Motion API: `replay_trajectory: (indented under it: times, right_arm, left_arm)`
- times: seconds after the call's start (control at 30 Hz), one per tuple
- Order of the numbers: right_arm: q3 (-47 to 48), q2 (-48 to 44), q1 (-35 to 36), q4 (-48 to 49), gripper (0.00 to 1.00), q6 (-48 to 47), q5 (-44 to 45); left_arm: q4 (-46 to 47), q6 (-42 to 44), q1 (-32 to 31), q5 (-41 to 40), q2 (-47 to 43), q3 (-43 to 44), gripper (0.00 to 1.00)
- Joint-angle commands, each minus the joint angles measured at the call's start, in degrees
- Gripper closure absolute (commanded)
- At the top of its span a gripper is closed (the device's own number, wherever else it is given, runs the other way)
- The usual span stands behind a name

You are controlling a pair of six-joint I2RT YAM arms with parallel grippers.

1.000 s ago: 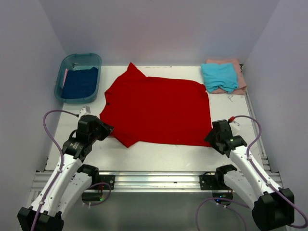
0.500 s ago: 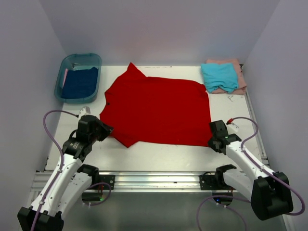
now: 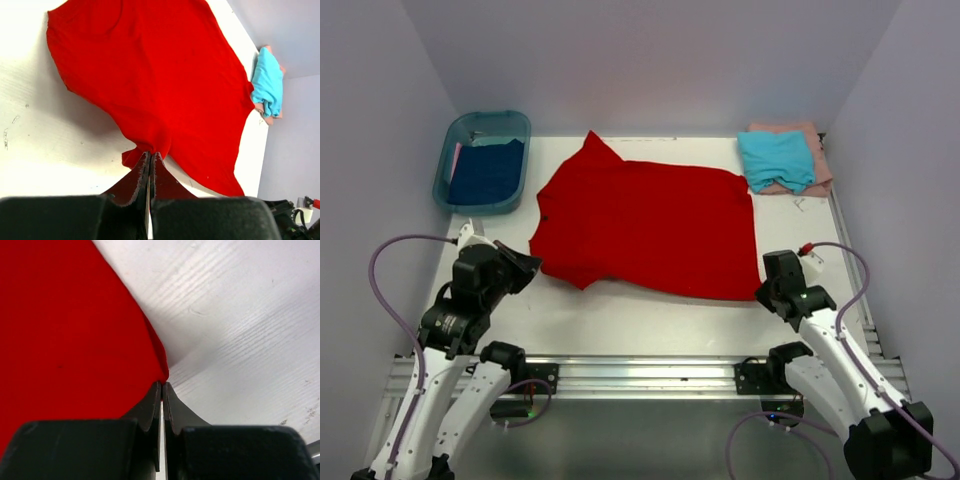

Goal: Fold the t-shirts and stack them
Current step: Grap the side of the flattened tshirt closest away from the robot with both arms

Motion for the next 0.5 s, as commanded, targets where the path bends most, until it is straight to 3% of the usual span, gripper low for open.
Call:
replay_trajectory:
  times: [0.0,0.47]
  right_arm:
    - [5.8,-3.6,0.0,-5.8,1.0,-2.1,0.9]
    - [14.6,-6.3,0.0,-14.6,1.0,-5.2,-3.1]
  left_arm:
    - [-5.9,0.3,-0.2,-0.2,-1.4,3.4,1.0]
    - [-14.1,-0.3,-0.2,-1.5,-3.4,12.2,1.0]
